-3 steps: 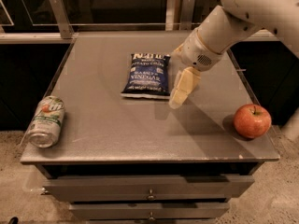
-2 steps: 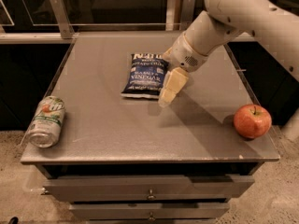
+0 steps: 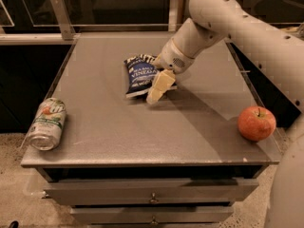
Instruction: Close middle drawer
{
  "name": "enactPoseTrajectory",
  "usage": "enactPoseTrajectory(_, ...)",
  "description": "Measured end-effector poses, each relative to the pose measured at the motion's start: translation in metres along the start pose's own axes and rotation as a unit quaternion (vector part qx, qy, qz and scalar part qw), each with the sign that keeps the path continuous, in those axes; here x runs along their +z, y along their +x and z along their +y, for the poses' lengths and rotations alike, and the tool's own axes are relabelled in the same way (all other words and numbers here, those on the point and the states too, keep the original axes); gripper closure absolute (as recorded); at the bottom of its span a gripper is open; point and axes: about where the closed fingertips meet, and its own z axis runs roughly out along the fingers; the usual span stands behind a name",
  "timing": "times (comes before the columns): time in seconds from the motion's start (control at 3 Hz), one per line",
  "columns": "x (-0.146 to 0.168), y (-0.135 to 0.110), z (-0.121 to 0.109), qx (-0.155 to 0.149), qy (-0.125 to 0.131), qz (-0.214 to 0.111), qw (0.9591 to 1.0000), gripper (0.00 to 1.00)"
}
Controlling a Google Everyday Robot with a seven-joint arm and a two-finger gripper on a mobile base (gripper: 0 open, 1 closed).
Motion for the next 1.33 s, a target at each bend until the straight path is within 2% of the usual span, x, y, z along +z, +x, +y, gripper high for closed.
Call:
enactPoseTrajectory(0.33,0.000,-0.004,-0.007,0.002,0.000,-0.009,1.0000,0.43)
enactPoseTrajectory(0.67,-0.022,-0.015,-0.010,-0.007,0.012,-0.019,0.9997,0.66)
enactPoseTrajectory(1.0,-0.060,-0.036,-0.004,-0.037,0.031,-0.020,0.9986,0.88)
enactPoseTrajectory(1.33,-0.112,-0.059,0.009,-0.075,0.059,-0.026,0.9950,1.00)
